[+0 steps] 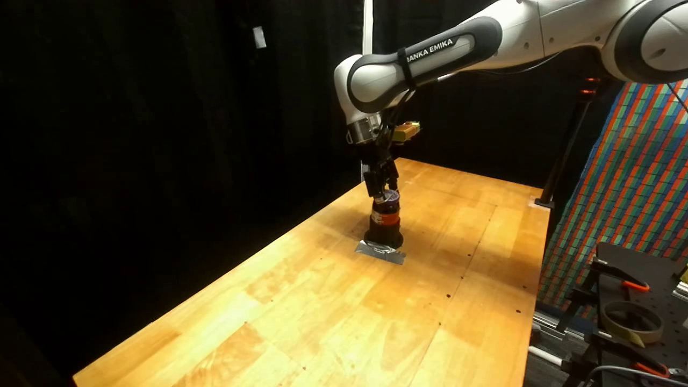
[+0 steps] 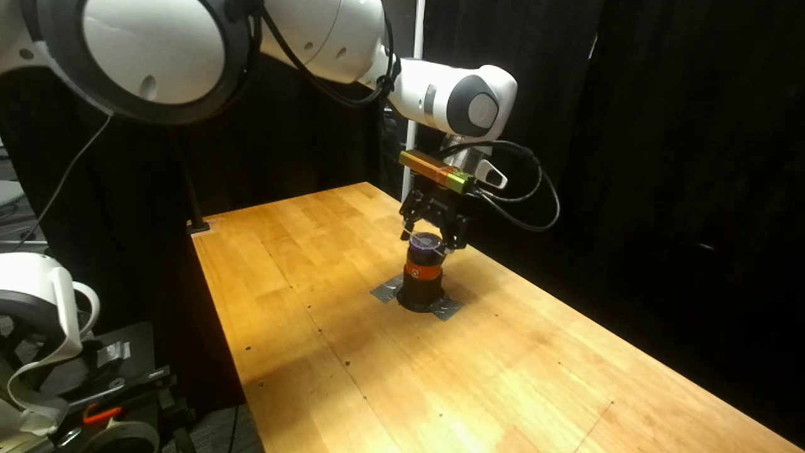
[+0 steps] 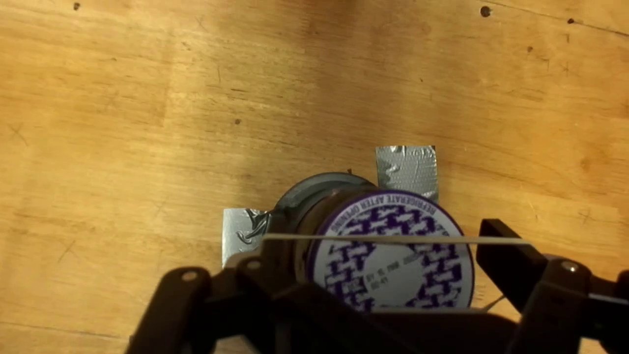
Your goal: Put the rubber band around the brown cup
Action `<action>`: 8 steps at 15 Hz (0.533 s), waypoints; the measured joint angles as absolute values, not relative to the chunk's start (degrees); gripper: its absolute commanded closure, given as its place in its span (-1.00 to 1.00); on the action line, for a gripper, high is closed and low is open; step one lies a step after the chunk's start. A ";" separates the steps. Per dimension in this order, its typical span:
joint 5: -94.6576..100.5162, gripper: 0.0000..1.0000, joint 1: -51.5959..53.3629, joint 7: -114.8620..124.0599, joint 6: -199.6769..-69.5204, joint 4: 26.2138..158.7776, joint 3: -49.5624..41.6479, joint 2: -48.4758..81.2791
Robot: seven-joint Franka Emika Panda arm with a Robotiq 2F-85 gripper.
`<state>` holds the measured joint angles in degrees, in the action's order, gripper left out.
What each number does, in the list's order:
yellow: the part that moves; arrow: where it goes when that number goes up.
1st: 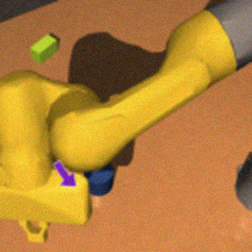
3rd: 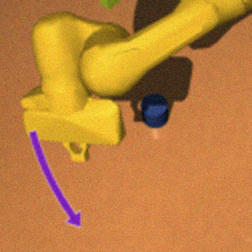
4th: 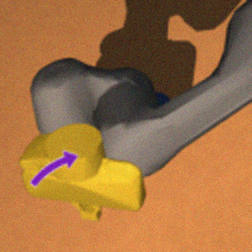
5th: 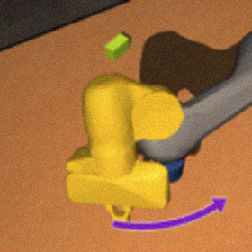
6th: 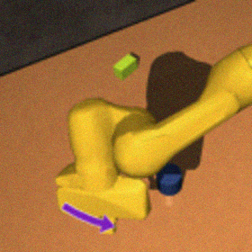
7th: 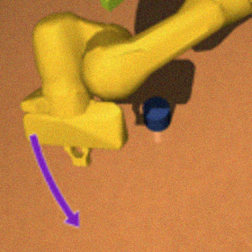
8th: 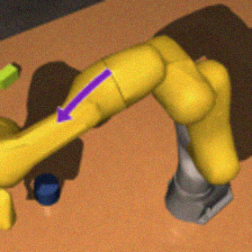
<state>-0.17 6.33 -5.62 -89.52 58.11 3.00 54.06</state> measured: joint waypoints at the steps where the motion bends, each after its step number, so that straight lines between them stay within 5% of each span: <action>1: -0.17 -1.00 6.33 -5.71 -90.03 59.56 3.00 53.26; 8: 0.19 -1.00 6.33 -5.85 -99.76 73.95 3.01 44.98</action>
